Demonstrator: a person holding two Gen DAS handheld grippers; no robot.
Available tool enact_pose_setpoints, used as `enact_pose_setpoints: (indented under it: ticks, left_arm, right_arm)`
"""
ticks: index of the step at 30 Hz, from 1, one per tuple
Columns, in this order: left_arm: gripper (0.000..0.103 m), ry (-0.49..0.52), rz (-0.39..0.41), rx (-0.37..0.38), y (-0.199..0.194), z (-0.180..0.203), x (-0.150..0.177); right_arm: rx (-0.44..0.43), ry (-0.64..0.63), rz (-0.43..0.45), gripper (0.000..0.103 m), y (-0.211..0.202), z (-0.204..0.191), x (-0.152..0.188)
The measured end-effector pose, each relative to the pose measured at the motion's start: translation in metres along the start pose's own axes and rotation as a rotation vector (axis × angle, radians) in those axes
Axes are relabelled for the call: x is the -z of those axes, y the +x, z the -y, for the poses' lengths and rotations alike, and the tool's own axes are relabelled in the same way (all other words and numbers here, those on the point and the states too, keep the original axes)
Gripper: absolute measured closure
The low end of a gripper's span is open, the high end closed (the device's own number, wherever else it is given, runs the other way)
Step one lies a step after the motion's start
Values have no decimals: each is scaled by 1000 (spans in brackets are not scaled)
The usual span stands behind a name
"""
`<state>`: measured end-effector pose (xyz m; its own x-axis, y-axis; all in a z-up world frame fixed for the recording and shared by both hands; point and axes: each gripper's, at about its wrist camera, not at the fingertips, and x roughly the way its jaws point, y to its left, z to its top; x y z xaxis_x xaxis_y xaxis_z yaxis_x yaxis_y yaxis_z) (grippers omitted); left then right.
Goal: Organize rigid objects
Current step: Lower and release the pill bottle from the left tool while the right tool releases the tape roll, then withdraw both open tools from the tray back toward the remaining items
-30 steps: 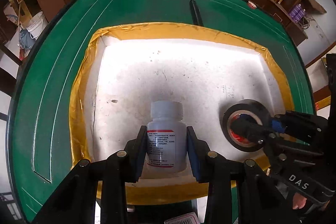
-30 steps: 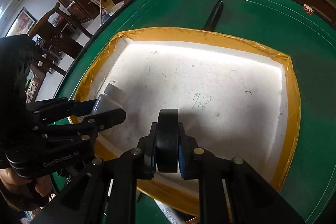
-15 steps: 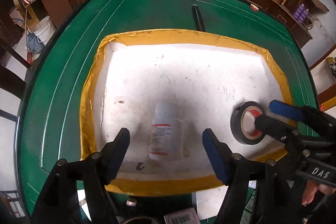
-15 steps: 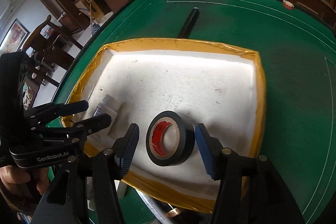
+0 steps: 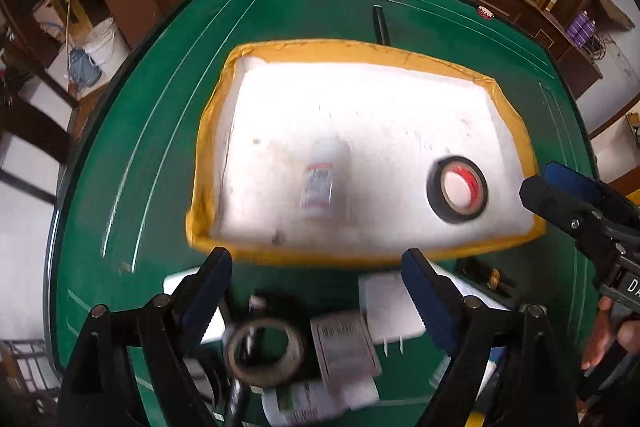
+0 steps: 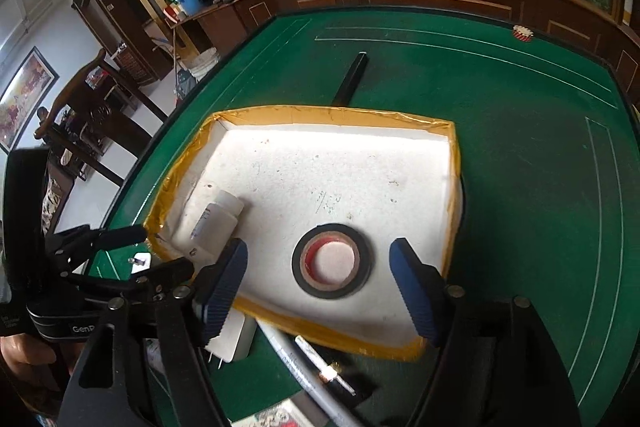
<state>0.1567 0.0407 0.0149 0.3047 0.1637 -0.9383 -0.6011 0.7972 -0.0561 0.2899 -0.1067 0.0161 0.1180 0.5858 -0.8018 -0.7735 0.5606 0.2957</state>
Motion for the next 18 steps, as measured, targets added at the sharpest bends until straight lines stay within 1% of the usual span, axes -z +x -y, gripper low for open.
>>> enact_pose_setpoints:
  ticks: [5,10,14,18]
  left_arm:
    - [14,-13,-39,1,-8,3,24]
    - [14,-12,-68,-7,-13,6,49]
    - [14,-22,-78,-11,-18,5,68]
    - [14,-47,-82,-17,-22,0,86]
  right_arm:
    - [-8,-15,-14,24,-13,-2,22]
    - [8,-19,-48,18,-22,-3,54]
    - [3,-13,-90,18,-23,-4,73]
    - [3,-41,-113,18,-25,-11,89]
